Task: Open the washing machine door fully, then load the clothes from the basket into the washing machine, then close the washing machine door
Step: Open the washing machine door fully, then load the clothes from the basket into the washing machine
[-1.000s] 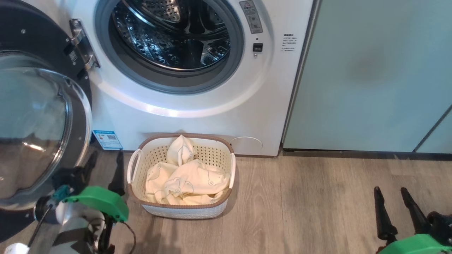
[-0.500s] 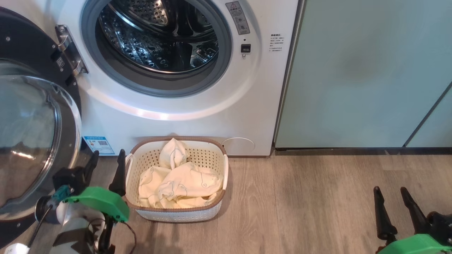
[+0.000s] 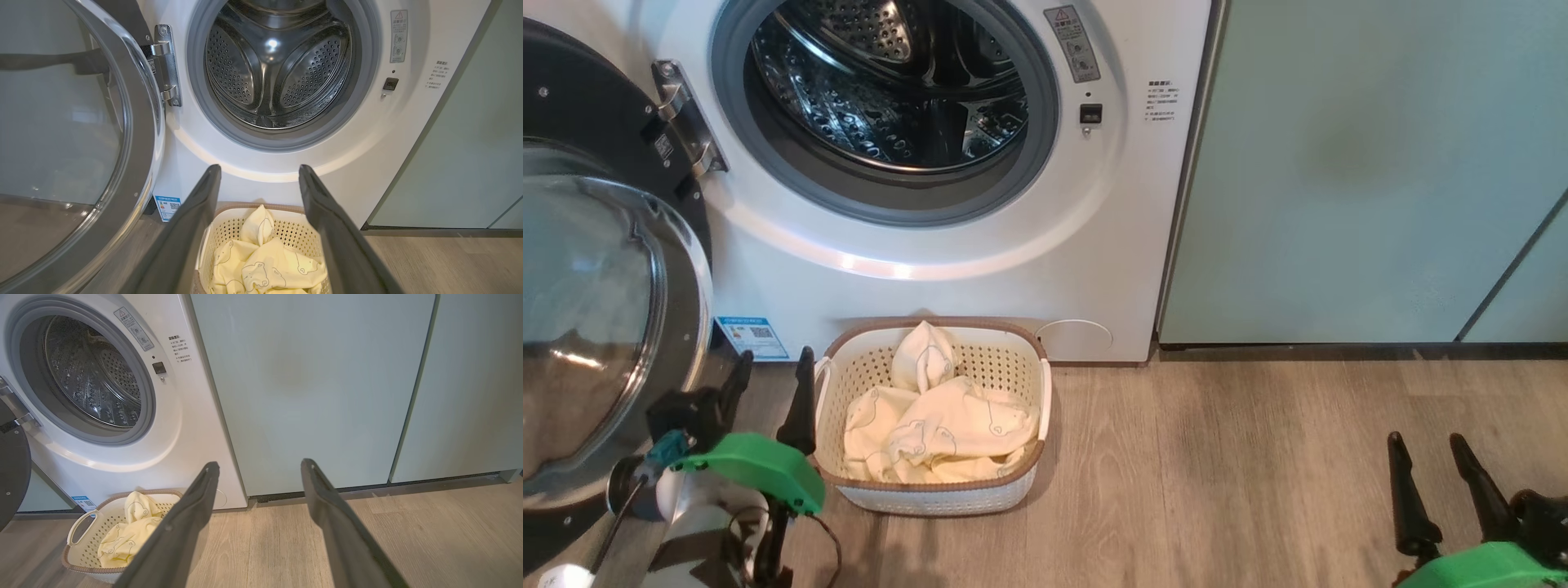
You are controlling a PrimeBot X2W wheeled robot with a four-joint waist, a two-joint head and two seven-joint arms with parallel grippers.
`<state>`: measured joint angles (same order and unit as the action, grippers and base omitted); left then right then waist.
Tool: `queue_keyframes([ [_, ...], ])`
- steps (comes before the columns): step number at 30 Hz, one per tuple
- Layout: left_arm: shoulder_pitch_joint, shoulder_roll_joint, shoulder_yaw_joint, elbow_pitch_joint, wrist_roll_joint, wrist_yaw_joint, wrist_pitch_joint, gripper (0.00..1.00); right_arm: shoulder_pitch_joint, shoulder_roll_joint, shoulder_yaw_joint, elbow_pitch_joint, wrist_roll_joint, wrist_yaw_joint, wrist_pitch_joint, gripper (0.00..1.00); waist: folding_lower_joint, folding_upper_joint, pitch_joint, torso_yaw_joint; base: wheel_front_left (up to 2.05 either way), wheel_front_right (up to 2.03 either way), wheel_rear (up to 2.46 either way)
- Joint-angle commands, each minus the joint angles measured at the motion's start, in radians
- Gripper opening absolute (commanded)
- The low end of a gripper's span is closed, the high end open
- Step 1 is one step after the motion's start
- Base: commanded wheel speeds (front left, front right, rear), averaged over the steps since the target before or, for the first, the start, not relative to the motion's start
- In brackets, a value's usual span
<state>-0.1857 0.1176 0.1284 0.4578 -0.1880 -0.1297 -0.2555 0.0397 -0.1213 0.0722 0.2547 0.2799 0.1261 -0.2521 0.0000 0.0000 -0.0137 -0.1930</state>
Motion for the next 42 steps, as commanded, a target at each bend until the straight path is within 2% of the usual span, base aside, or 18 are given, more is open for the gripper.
queue_keyframes([
  [1,-0.033,0.026,0.034,-0.027,-0.007,-0.001,-0.006,1.0,-0.02,-0.014,0.018,-0.024,-0.007,0.005,-0.01,1.0,0.0,0.0,0.001,0.001,0.0,0.0,0.0],
  [25,-0.041,0.044,-0.015,-0.001,-0.061,-0.001,-0.006,1.0,-0.013,-0.017,0.017,-0.025,-0.006,0.005,-0.01,1.0,0.0,0.0,0.0,0.01,0.07,-0.07,0.0],
  [42,-0.045,0.061,-0.054,0.007,-0.104,-0.001,-0.006,1.0,-0.017,-0.015,0.022,-0.021,-0.006,0.005,-0.01,1.0,0.0,0.0,0.006,0.008,1.43,-1.42,-0.01],
])
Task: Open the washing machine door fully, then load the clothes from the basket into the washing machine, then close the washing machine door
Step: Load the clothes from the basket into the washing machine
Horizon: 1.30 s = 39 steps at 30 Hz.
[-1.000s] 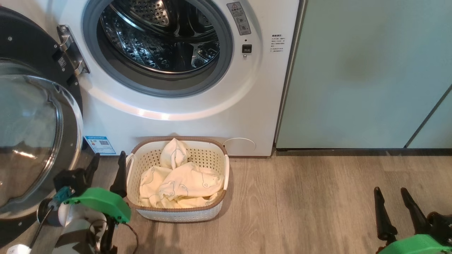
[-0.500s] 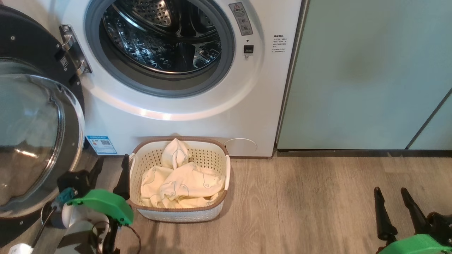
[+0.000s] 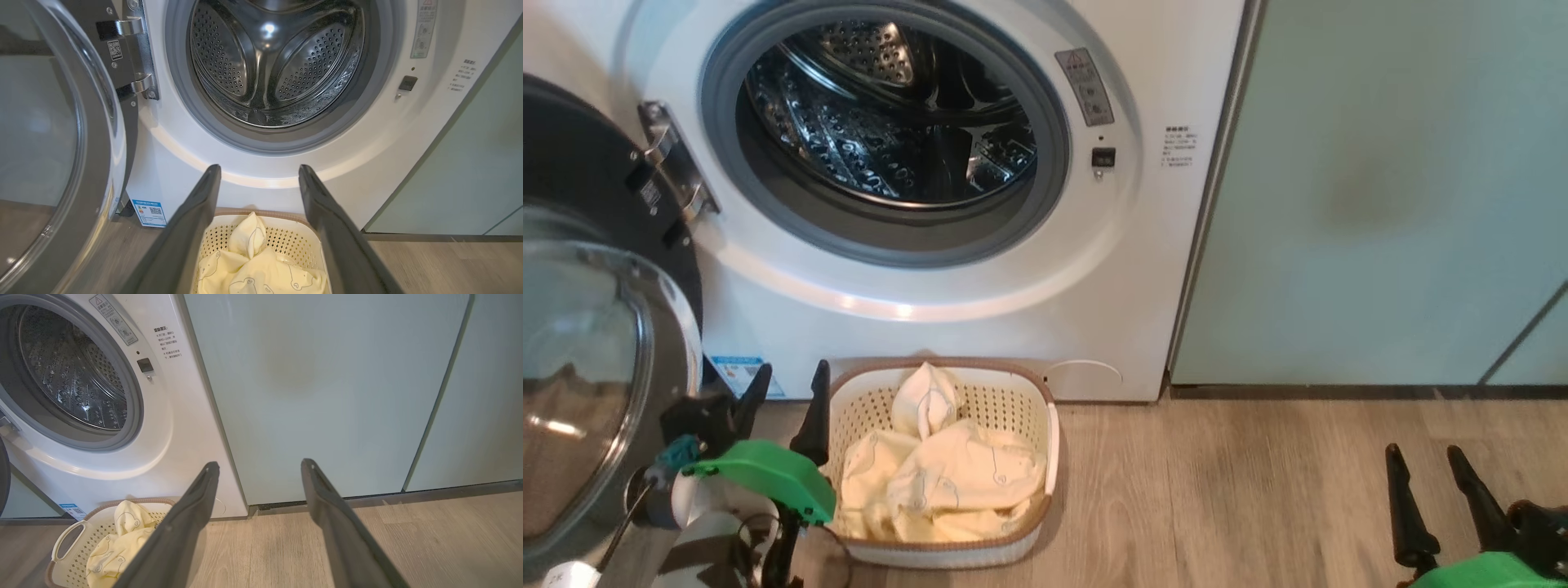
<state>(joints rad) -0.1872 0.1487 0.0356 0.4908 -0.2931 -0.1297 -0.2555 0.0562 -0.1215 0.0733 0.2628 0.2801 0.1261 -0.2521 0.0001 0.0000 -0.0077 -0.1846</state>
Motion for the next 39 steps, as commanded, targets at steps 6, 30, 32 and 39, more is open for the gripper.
queue_keyframes([
  [6,-0.038,0.024,0.041,-0.03,0.006,-0.001,-0.006,1.0,-0.034,-0.015,0.02,-0.03,-0.006,0.005,-0.01,1.0,-0.0001,0.0,0.002,-0.001,0.8,-0.8,0.0],
  [30,-0.018,-0.01,0.067,0.032,0.013,-0.001,-0.006,1.0,-0.049,-0.018,0.031,-0.046,-0.004,0.005,-0.01,1.0,-0.0001,0.0,0.024,-0.029,0.03,-0.03,0.0],
  [32,-0.019,-0.012,0.063,0.043,0.016,-0.001,-0.006,1.0,-0.055,-0.02,0.034,-0.051,-0.002,0.005,-0.01,1.0,-0.0001,0.0,0.035,-0.04,0.0,0.0,0.0],
  [39,-0.04,-0.008,0.061,0.117,0.013,-0.001,-0.006,1.0,-0.072,-0.023,0.044,-0.062,-0.001,0.005,-0.01,1.0,-0.0001,0.0,0.077,-0.083,0.0,0.0,0.0],
])
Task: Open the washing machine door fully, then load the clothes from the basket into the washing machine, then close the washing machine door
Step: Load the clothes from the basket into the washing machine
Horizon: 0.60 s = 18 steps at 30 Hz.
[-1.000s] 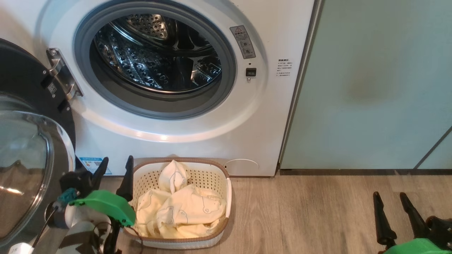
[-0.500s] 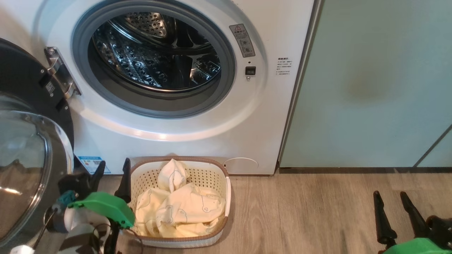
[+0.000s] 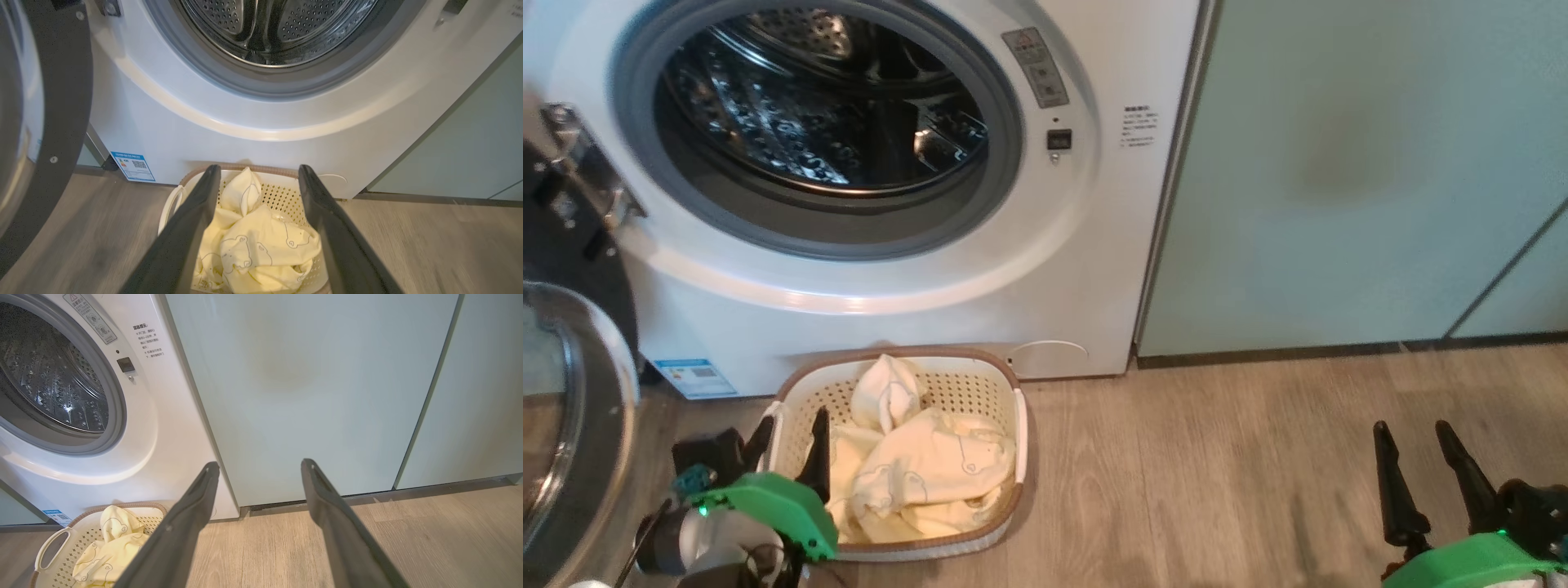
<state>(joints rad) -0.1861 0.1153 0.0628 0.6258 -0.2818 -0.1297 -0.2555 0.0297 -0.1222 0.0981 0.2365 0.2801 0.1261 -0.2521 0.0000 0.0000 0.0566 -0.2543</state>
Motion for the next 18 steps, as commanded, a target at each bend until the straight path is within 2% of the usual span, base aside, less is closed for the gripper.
queue_keyframes([
  [1,-0.045,0.027,0.031,0.001,-0.002,-0.001,-0.006,1.0,-0.047,-0.023,0.021,-0.036,-0.002,0.005,-0.01,1.0,0.0,0.0,0.019,-0.02,0.0,0.0,0.0],
  [8,-0.107,0.046,-0.009,0.143,-0.022,-0.001,0.001,1.0,-0.068,-0.018,0.03,-0.041,-0.002,0.005,-0.01,1.0,0.0,0.0,0.081,-0.053,0.0,0.0,0.0],
  [18,-0.295,0.092,-0.157,0.39,-0.067,-0.001,0.104,1.0,-0.133,0.007,0.055,-0.05,0.0,0.005,-0.01,1.0,0.0,0.0,0.229,-0.115,0.0,0.0,0.0],
])
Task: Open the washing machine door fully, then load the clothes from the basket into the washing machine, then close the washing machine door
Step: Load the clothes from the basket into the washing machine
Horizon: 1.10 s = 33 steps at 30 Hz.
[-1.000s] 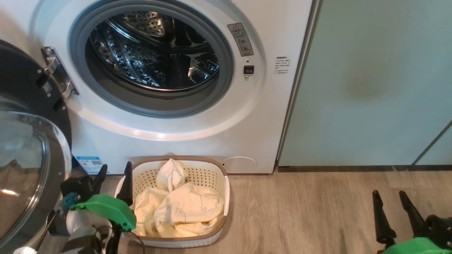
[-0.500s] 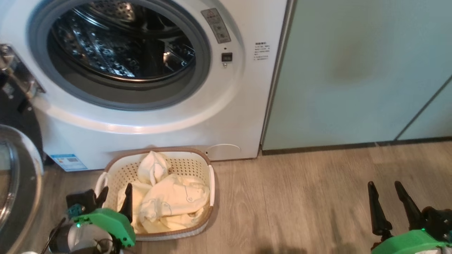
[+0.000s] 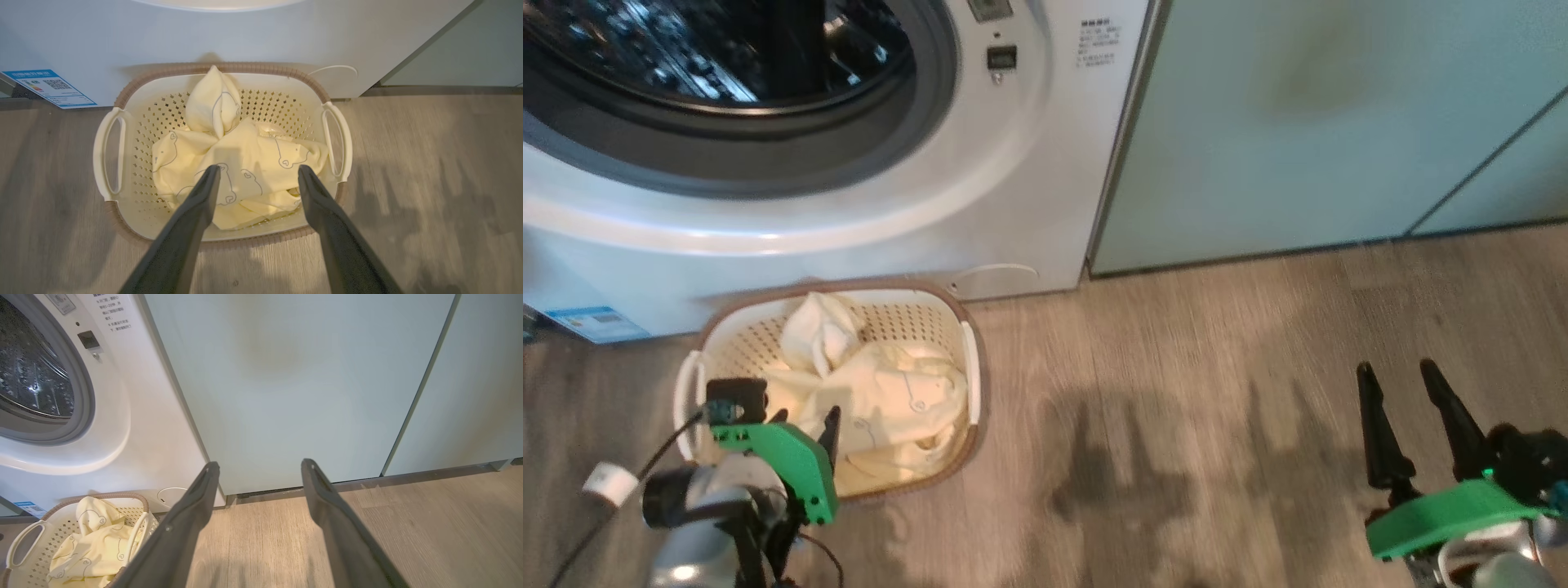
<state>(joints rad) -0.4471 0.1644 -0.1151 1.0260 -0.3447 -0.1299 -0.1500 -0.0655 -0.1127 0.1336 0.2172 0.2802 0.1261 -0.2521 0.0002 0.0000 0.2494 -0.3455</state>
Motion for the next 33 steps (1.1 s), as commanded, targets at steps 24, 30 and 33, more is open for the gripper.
queue_keyframes([
  [24,-0.36,0.185,-0.14,0.232,-0.056,-0.001,0.105,1.0,-0.195,0.051,0.025,-0.071,0.0,0.005,-0.01,1.0,-0.0002,0.0,0.419,-0.116,0.0,0.0,0.0],
  [30,-0.403,0.205,-0.157,0.247,-0.057,-0.001,0.124,1.0,-0.217,0.057,0.023,-0.077,0.001,0.005,-0.01,1.0,-0.0002,0.0,0.481,-0.121,0.0,0.0,0.0],
  [33,-0.421,0.21,-0.167,0.251,-0.06,-0.001,0.137,1.0,-0.227,0.059,0.025,-0.08,0.0,0.005,-0.01,1.0,-0.0002,0.0,0.503,-0.124,0.0,0.0,0.0],
])
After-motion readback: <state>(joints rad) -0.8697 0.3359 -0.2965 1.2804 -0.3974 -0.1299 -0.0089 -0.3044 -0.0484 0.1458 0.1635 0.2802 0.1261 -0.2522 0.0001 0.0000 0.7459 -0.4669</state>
